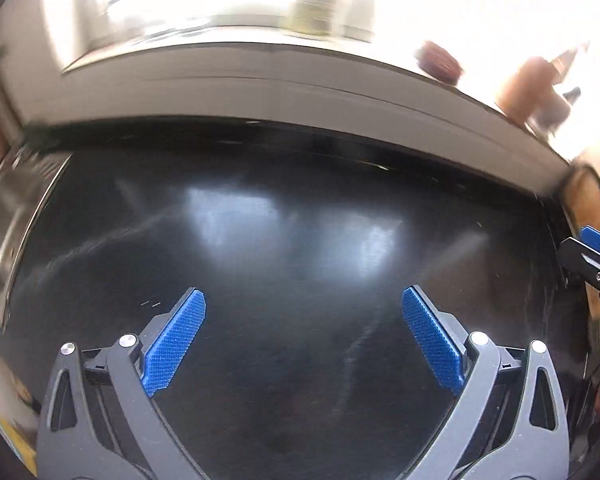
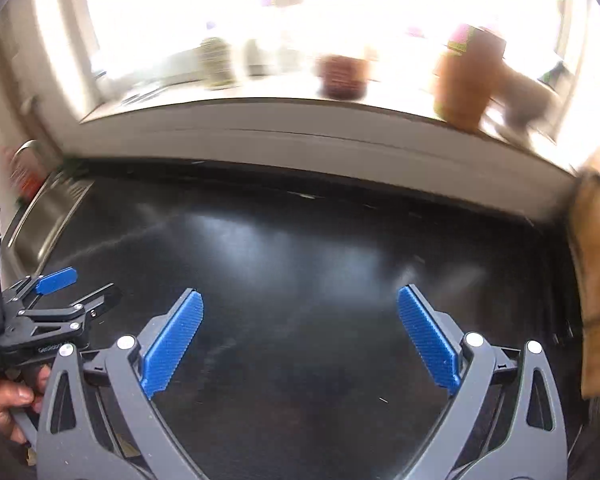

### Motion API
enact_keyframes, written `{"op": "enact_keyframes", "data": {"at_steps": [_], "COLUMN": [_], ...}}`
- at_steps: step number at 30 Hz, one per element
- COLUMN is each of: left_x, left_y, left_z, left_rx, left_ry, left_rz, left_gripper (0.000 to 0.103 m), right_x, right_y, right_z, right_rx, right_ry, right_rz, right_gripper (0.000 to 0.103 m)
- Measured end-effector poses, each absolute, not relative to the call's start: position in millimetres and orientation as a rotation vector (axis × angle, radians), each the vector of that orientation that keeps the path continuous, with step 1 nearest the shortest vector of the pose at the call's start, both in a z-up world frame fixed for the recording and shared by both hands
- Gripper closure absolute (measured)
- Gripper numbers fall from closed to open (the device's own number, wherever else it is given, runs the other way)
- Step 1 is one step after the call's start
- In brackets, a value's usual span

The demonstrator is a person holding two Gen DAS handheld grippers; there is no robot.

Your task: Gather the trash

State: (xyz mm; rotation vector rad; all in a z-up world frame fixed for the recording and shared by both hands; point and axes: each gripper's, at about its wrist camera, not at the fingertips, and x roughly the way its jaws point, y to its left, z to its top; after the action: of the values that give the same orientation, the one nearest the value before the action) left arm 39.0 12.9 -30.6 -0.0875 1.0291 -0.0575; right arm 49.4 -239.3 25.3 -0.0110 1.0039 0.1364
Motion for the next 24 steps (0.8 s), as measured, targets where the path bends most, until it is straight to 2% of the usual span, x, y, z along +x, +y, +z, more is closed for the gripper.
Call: {"op": "enact_keyframes", "data": {"at_steps": [8, 24], "left_x": [55, 58], "left_y": [-23, -21], "left_z": [-44, -52], "left_rx": [-0.008, -0.009], "left_ry": [1.084, 1.114], "left_rz": [-0.084, -0.048], "left_gripper": [0.007, 0.007], "right_x": [39, 41], "right_y": [-271, -267], "right_z": [7, -2], "right_rx": [0.056, 0.049], "right_ry": [1.030, 1.054], "right_rz": [0.078, 0.094], "right_gripper": [0.008, 0.008]}}
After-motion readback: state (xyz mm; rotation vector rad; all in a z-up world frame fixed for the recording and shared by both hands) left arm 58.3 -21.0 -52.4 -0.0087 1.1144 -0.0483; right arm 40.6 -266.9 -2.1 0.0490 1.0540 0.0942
